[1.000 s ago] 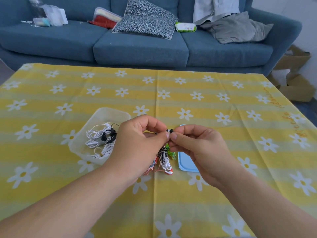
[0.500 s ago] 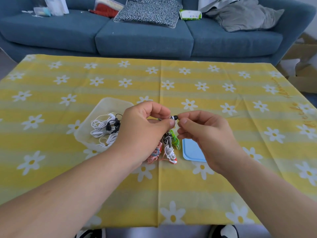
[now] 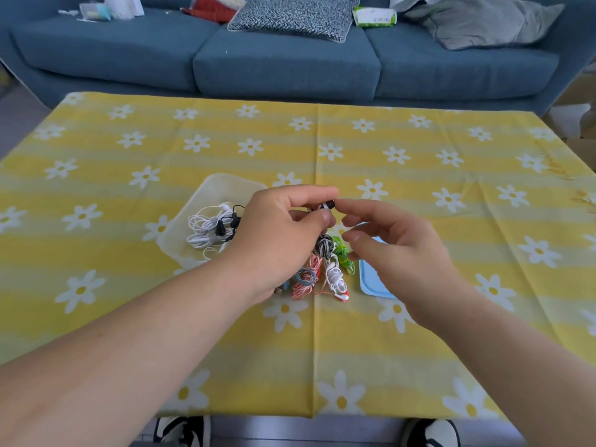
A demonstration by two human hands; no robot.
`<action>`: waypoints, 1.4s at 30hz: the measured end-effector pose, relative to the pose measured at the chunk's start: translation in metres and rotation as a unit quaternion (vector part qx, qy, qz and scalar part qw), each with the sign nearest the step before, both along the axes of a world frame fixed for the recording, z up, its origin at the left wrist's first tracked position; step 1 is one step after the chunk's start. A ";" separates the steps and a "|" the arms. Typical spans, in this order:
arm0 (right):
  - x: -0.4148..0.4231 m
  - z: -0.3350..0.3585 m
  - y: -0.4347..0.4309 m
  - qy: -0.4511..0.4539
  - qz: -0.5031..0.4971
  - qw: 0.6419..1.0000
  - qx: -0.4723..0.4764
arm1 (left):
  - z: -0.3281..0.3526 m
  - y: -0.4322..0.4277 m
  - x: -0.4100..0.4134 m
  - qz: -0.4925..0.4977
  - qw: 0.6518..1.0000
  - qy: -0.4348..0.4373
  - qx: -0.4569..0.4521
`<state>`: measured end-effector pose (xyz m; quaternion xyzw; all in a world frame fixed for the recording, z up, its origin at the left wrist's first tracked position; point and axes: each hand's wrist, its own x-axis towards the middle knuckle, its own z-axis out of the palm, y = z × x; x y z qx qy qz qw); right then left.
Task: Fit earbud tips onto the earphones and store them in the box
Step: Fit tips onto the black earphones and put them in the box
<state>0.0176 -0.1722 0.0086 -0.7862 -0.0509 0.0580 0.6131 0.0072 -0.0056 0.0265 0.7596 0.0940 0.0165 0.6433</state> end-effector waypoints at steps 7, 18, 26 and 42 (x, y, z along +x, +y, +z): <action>0.000 -0.003 0.009 0.139 0.100 0.983 0.068 | 0.012 0.011 0.000 0.021 0.985 0.002 -0.169; 0.014 -0.004 0.054 0.209 0.037 0.957 0.198 | 0.010 0.056 0.001 0.048 0.997 0.056 -0.030; 0.025 -0.002 0.111 0.162 0.021 0.969 0.185 | 0.002 0.120 0.003 0.121 0.988 0.047 0.081; 0.035 -0.018 0.130 0.154 -0.022 0.984 0.090 | -0.019 0.144 0.008 0.017 0.863 0.023 0.505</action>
